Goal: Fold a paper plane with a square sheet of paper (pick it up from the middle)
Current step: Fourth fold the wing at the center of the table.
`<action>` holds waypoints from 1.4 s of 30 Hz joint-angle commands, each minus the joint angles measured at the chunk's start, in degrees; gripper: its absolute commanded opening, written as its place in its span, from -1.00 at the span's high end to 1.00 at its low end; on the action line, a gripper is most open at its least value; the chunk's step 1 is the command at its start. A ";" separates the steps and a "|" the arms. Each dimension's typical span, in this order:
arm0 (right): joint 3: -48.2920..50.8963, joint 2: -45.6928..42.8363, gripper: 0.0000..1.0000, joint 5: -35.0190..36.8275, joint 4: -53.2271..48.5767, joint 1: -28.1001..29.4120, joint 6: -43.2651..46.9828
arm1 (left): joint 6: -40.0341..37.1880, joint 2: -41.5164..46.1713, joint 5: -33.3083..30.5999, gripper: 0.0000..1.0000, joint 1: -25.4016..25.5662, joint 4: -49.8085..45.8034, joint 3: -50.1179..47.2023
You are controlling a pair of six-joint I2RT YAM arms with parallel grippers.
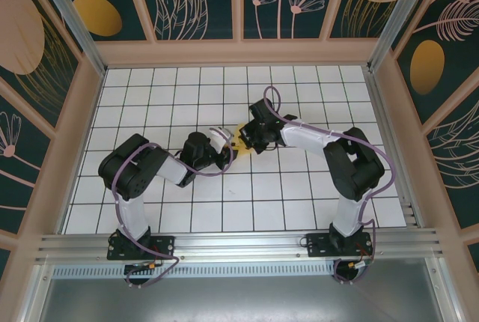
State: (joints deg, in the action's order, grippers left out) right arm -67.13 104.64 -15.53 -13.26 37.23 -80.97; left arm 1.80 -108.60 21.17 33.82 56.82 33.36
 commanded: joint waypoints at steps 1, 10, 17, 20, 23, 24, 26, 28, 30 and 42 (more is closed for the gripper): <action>-2.21 1.18 0.73 -1.05 0.02 0.11 3.28 | 0.89 -1.43 2.14 0.54 0.33 1.26 0.91; 3.00 -4.64 0.10 -0.60 5.24 -3.94 16.45 | 7.09 -2.04 2.92 0.64 0.29 -0.84 1.24; 13.68 -10.17 0.09 -2.50 14.14 -8.12 28.39 | 15.71 -1.74 2.83 0.70 0.29 -3.41 2.07; 16.15 -10.79 0.09 -4.12 16.68 -8.40 33.11 | 18.94 -1.95 2.65 0.72 0.36 -2.95 2.04; 17.94 -9.70 0.13 -6.73 19.30 -8.93 34.23 | 21.63 -2.27 2.91 0.72 0.29 -2.15 2.07; 18.11 -9.05 0.16 -7.67 20.08 -8.89 34.51 | 22.25 -2.35 2.91 0.73 0.30 -1.84 1.97; 17.54 -7.46 0.21 -9.88 21.11 -8.93 34.95 | 23.10 -2.58 2.86 0.73 0.34 -1.58 1.88; 16.72 -6.16 0.24 -10.96 21.86 -8.69 35.63 | 23.42 -2.59 2.74 0.73 0.31 -2.30 2.18; 15.44 -4.90 0.24 -11.63 21.99 -8.54 36.59 | 24.02 -2.67 2.68 0.73 0.31 -2.24 2.15; 12.11 0.39 0.26 -11.94 21.20 -8.23 36.89 | 26.59 -3.65 3.09 0.72 0.25 -1.45 2.31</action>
State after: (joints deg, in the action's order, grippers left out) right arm -53.54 103.85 -26.26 5.98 28.67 -45.23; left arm 27.31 -111.20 23.42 33.82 54.17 34.74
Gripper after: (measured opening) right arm 0.371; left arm 0.137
